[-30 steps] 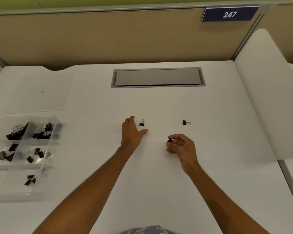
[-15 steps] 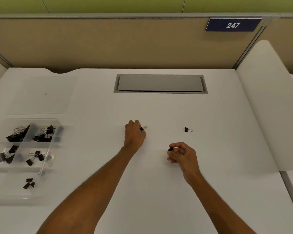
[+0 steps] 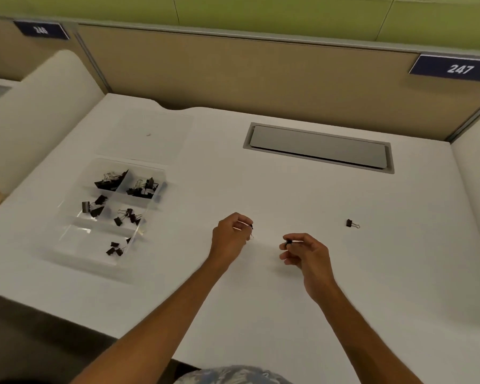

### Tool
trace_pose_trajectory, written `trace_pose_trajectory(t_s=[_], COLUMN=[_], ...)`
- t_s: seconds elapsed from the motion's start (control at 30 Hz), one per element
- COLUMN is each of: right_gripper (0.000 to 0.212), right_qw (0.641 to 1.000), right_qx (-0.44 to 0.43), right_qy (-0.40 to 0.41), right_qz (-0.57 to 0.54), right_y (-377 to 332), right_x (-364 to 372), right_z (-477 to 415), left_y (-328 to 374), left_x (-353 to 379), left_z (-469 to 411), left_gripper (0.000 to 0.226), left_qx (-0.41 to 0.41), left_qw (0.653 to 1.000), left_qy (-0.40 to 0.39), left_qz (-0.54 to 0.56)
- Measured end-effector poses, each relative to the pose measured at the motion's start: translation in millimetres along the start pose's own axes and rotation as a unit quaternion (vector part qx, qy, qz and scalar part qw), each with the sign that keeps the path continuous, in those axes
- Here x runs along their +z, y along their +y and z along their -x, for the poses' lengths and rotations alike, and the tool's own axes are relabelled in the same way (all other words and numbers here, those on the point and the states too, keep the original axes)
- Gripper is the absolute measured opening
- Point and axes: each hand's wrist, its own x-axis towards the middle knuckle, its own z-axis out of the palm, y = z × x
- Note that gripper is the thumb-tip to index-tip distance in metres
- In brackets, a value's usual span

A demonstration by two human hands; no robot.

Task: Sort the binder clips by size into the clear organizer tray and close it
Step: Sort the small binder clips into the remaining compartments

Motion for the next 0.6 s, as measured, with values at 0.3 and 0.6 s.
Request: trace_pose_trajectory(t_s=[0.3, 0.6], right_gripper=[0.017, 0.013], right_qw=[0.998, 0.999], right_qx=[-0.023, -0.032], right_qy=[-0.053, -0.033], right_qz=[0.029, 0.028], right_y=[11.2, 22.0], right_x=[97.5, 216.4], right_z=[8.5, 17.3], left_y=[-23.8, -36.4], left_x=[-96.5, -216.1], left_z=[5.2, -19.3], left_gripper=[0.019, 0.024], left_qx=[-0.016, 0.007], left_qw=[0.996, 0.993], left_qy=[0.001, -0.025], left_qz=[0.09, 0.112])
